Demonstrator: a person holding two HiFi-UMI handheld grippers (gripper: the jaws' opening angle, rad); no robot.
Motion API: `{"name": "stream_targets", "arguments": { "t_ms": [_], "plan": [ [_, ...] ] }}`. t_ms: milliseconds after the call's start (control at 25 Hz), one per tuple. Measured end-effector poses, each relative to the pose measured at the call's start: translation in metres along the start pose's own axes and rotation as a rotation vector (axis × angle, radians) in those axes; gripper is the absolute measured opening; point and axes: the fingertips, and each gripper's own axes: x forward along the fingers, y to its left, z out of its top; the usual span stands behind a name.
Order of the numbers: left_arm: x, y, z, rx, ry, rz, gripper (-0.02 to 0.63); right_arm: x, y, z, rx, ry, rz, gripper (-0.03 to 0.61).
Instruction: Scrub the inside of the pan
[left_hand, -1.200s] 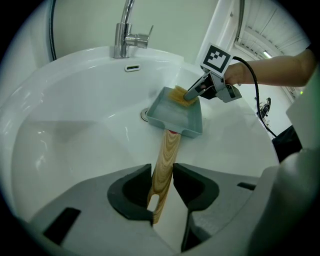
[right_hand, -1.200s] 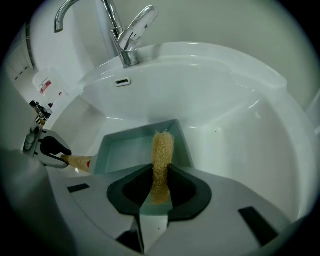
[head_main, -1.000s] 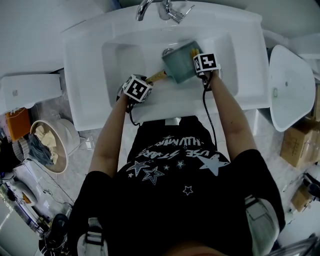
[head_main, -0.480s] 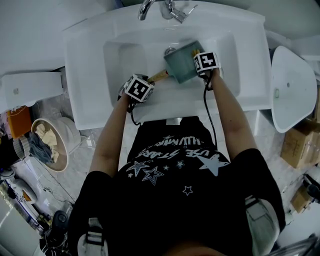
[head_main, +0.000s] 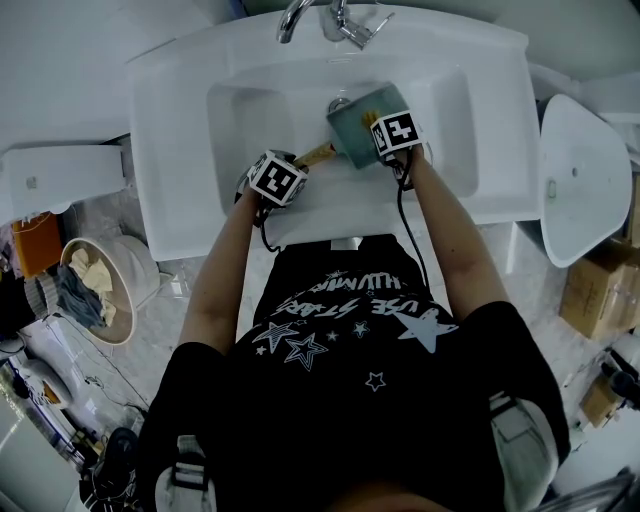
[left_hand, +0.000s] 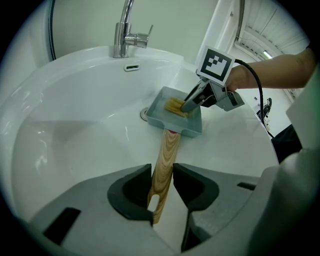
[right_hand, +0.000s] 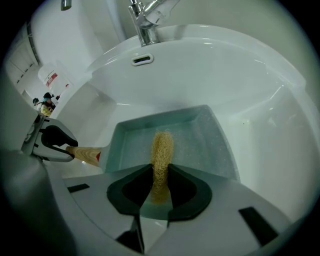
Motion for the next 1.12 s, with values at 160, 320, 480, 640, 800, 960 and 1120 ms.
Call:
{"name": "stream_targets", "arguments": {
  "t_ms": [160, 320, 480, 640, 800, 960, 1120],
  "plan": [
    [0.001, -0.003, -0.003, -0.01, 0.016, -0.011, 0.141, 0.004, 0.015, -0.002, -0.028, 0.015, 0.027, 0.087],
    [0.007, -0.001, -0.005, -0.004, 0.007, -0.012, 0.141, 0.006, 0.032, -0.004, -0.032, 0.022, 0.06, 0.087],
    [0.006, -0.004, -0.006, -0.009, 0.013, -0.021, 0.141, 0.009, 0.047, -0.006, -0.062, 0.031, 0.083, 0.089],
    [0.002, -0.005, -0.003, -0.01, 0.007, -0.021, 0.141, 0.01, 0.06, -0.007, -0.103, 0.051, 0.103, 0.089],
    [-0.001, -0.004, -0.002, -0.008, 0.009, -0.016, 0.141, 0.012, 0.069, -0.007, -0.119, 0.063, 0.132, 0.089],
    [0.001, -0.005, -0.002, -0.006, 0.004, -0.024, 0.141, 0.011, 0.074, -0.007, -0.113, 0.065, 0.15, 0.089],
    [-0.001, -0.006, -0.004, -0.014, 0.022, -0.024, 0.141, 0.013, 0.073, -0.007, -0.108, 0.061, 0.149, 0.089]
  ]
}}
